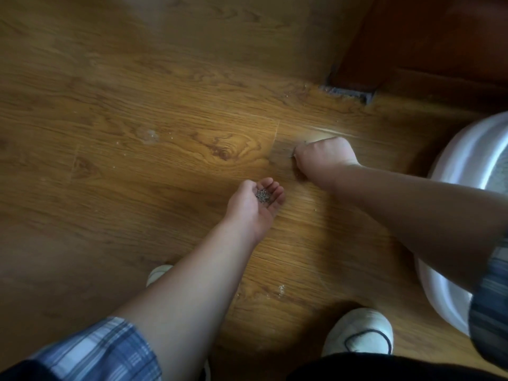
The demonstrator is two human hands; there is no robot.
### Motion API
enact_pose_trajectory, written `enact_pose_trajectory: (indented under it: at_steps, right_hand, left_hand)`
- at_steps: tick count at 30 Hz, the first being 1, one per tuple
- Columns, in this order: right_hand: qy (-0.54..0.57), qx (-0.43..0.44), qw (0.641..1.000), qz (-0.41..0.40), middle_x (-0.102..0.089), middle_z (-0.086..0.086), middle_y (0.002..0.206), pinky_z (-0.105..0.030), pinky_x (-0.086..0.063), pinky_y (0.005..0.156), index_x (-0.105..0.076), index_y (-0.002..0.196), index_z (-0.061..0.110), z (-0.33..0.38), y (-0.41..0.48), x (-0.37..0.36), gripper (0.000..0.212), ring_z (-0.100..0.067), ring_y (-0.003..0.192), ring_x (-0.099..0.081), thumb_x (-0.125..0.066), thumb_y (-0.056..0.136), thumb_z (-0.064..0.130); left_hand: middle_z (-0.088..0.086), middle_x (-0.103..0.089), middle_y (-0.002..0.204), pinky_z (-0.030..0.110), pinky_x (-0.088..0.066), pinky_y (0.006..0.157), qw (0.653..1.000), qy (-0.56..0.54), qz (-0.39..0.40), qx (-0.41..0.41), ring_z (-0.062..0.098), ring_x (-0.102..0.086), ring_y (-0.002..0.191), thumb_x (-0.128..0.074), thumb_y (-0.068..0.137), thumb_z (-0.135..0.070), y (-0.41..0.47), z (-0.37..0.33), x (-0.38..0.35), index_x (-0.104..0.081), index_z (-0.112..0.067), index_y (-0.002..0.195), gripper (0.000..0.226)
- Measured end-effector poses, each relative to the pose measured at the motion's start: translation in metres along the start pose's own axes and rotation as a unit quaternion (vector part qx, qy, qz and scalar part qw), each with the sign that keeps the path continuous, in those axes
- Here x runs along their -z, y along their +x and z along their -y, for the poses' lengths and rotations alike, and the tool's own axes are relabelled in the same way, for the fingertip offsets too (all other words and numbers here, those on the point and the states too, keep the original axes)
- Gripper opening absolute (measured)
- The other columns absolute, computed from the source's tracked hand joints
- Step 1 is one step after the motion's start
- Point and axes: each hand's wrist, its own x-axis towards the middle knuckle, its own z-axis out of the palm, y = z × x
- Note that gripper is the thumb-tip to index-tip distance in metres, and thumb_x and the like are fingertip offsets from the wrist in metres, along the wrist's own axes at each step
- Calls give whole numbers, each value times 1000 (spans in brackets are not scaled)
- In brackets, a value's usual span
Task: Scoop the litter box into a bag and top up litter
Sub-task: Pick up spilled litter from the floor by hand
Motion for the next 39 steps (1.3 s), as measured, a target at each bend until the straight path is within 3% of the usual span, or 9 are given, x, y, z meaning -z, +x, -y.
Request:
enact_pose_trajectory:
  at_steps: [8,13,17,20,24,29,32,35,39]
  right_hand:
    - [112,49,992,-33,-69,-2,84,-31,-37,55,-47,93,24,30,-73,22,22,-30,73,-68,-34,104,38]
    - [92,44,995,-4,-67,-2,105,-33,-34,57,-49,122,14,43,-96,24,27,-29,87,-70,-32,107,28]
    - [98,24,994,33,-64,-1,111,-33,-35,57,-45,120,13,45,-100,26,20,-27,91,-70,-39,103,22]
    - [113,28,992,42,-63,-2,111,-34,-40,59,-43,119,12,47,-104,26,22,-28,91,-69,-41,97,14]
    - [105,37,994,23,-65,1,106,-32,-35,56,-50,116,16,43,-102,25,21,-28,85,-69,-42,97,12]
    - [197,17,980,-5,-70,2,98,-32,-38,63,-60,109,30,32,-98,20,30,-28,89,-67,-34,103,43]
    - [422,-81,903,20,-64,1,77,-30,-37,64,-64,90,23,12,-91,14,21,-23,77,-61,-46,99,26]
    - [639,-209,729,132,-55,2,58,-26,-36,49,-68,81,16,-13,-80,-2,28,-14,47,-47,-45,95,10]
    - [642,-235,610,401,-56,0,59,-18,-27,37,-73,102,5,-28,-79,-17,28,-10,42,-42,-46,98,12]
  left_hand:
    - [8,-64,65,26,-54,54,999,-19,26,26,20,-61,66,-38,97,-14,2,23,-12,-56,-8,74,30]
    - [6,-66,106,26,-48,93,997,0,43,63,19,-62,101,-47,90,-16,4,42,-15,-68,-10,96,23]
    - [5,-66,114,26,-51,83,995,34,54,78,21,-61,114,-45,93,-21,-1,46,-18,-67,-12,107,27]
    - [1,-71,100,25,-54,69,995,70,34,64,19,-66,101,-44,95,-22,-2,44,-20,-67,-15,103,25]
    - [0,-63,71,25,-47,68,995,79,32,48,16,-62,74,-42,94,-16,-3,45,-19,-60,-14,83,20]
    - [0,-59,55,17,-47,46,998,19,44,50,10,-60,47,-41,95,-12,-1,41,-20,-53,-13,71,27]
    - [10,-65,63,28,-57,54,999,14,45,11,20,-66,58,-38,100,-16,6,28,-17,-59,-6,78,33]
    - [11,-64,73,35,-60,68,999,22,33,-22,23,-65,71,-38,98,-12,9,13,-10,-61,-4,82,29]
    - [11,-64,81,34,-60,76,999,25,30,-28,23,-65,76,-37,97,-11,9,2,-4,-62,-3,88,28]
